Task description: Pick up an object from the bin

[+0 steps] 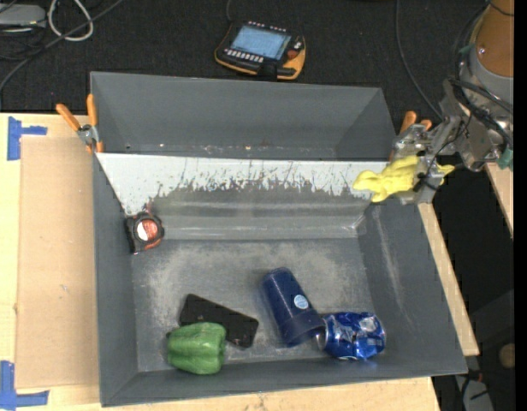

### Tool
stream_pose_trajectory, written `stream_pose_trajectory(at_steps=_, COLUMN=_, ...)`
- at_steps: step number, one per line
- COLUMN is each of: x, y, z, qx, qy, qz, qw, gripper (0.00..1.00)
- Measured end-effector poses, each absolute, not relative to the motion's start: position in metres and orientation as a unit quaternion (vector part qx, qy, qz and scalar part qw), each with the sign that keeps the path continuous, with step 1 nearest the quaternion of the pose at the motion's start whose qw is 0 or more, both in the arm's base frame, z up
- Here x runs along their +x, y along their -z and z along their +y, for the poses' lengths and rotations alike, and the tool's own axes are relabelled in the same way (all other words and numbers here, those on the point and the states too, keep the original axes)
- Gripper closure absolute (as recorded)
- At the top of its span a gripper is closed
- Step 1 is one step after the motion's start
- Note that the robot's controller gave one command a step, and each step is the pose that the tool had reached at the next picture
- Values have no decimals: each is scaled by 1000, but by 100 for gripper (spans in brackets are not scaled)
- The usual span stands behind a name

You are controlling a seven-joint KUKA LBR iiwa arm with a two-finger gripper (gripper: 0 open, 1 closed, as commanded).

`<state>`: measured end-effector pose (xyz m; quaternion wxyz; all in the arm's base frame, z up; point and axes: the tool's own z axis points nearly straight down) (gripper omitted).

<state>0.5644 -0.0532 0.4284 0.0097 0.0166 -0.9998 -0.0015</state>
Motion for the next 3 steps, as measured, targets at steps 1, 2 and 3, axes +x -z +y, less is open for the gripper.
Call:
stream_pose_trajectory(at_steps=1, x=607, y=-457, z=-79, qx=-5, qy=1, qz=-1000, qw=7, gripper=100)
stream_pose_trajectory(at_steps=2, x=555, y=-384, z=-6, qx=27, qy=4, qz=-999, qw=17, gripper=100)
stream_pose_trajectory(at_steps=3, x=578, y=-389, z=38, qx=137, qy=2, qz=-991, qw=3, gripper=100)
